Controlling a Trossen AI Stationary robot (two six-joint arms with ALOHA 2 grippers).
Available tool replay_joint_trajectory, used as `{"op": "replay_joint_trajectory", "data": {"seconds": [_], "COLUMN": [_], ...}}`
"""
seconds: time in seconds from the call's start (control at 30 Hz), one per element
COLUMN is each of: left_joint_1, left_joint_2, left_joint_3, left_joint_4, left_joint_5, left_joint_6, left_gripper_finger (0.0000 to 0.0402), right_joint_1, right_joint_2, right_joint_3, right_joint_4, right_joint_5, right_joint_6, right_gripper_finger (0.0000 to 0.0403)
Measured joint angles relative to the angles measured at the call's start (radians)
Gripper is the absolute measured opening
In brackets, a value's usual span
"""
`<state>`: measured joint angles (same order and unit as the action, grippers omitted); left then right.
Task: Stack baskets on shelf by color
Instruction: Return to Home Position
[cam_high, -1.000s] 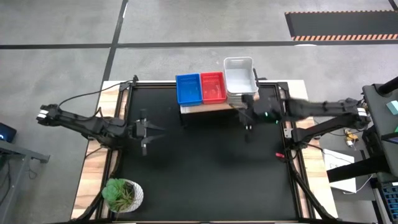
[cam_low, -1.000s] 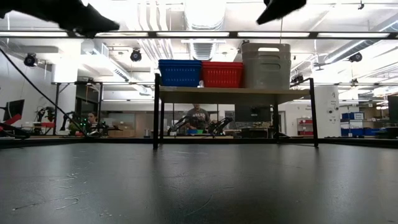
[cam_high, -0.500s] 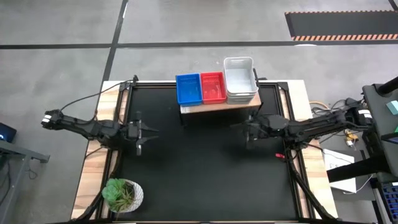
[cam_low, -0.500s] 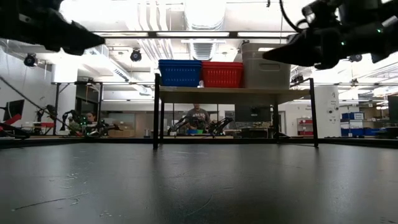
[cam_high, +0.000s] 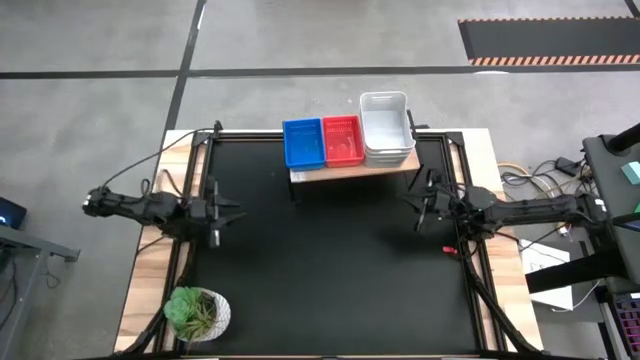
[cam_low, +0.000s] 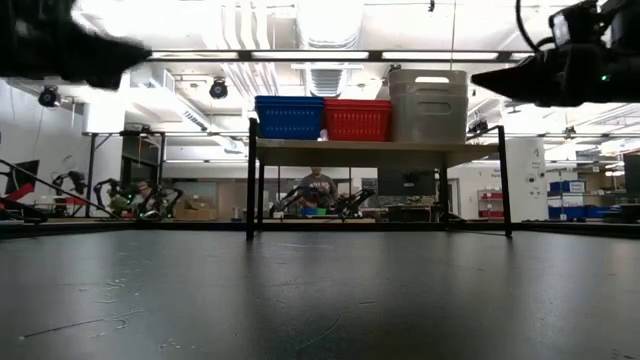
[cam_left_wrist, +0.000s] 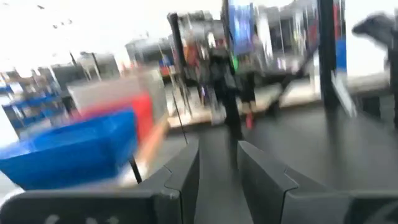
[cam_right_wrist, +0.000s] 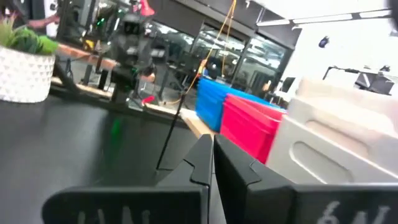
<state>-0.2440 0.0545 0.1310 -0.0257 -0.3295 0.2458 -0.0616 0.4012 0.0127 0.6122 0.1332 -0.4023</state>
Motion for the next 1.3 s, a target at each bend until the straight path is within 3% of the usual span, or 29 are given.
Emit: {"op": "replay_joint_trajectory", "data": {"seconds": [0.23,0.5,1.3], "left_joint_1": [0.000,0.000,0.000], "left_joint_2": [-0.002,0.030,0.179], "left_joint_3": [-0.077,-0.118,-0.121], "left_joint_4": [0.067,0.089,0.096], "left_joint_5": [-0.008,-0.013,-0.012], "left_joint_6": [-0.027,0.003,-0.003], "left_gripper_finger": [0.0093,0.0093,0.0093], "right_joint_1": [0.000,0.000,0.000], "right_joint_2": [-0.230,-0.392,-0.374], "right_joint_3": [0.002,0.003,0.000], "right_joint_4": [-0.233,-0.299,-0.332], "right_joint_5": [0.009,0.000,-0.002], "right_joint_6": [0.010,-0.025,0.036], "right_gripper_finger": [0.0009,0.0009,0.0009]}}
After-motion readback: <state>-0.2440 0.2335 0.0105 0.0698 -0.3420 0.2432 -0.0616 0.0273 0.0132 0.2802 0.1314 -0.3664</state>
